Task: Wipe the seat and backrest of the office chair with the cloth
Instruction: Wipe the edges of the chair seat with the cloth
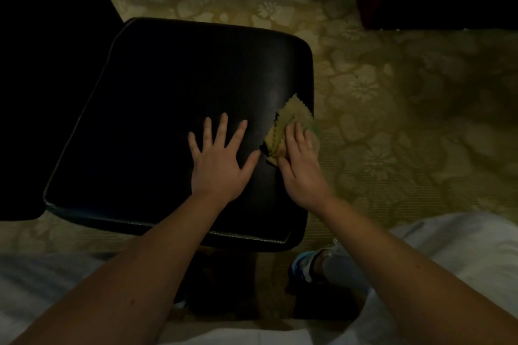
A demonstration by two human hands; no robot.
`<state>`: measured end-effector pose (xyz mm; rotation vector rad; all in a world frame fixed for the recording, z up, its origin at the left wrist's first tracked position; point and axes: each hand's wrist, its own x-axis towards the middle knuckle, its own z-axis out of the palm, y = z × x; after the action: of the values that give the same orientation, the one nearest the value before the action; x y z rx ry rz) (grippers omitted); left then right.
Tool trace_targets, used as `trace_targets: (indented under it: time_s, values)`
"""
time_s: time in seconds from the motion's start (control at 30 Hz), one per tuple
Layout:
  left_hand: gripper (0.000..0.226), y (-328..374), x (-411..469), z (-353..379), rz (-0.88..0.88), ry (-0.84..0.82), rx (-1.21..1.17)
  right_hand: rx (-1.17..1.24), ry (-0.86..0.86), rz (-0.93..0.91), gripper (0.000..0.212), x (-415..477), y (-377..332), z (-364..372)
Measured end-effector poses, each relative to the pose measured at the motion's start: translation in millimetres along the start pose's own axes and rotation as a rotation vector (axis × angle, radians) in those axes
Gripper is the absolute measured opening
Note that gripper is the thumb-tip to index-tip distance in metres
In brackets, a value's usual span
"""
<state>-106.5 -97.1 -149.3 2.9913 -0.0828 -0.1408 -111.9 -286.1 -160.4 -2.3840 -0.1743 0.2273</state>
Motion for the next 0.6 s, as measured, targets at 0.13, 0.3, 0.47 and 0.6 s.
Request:
trace_targets:
  time_s: [0.13,0.3,0.47,0.6]
  values:
    - [0.072,-0.4,-0.9,-0.5,-0.004,-0.01,0.012,-0.029,-0.037,-0.035,0.065,12.2,6.4,-6.6]
    - [0.071,1.4,0.0,-1.2,-0.008,-0.007,0.001,-0.015,-0.051,0.018,0.066,51.8,9.6,-21.0]
    - [0.072,4.7,1.8,-1.5,-0.022,-0.006,-0.002,0.013,-0.035,0.032,0.066,54.8,11.2,-17.9]
    - [0.071,4.3,1.2,-0.8,-0.021,0.0,0.002,0.02,-0.014,-0.009,0.065,31.0,8.5,-9.6]
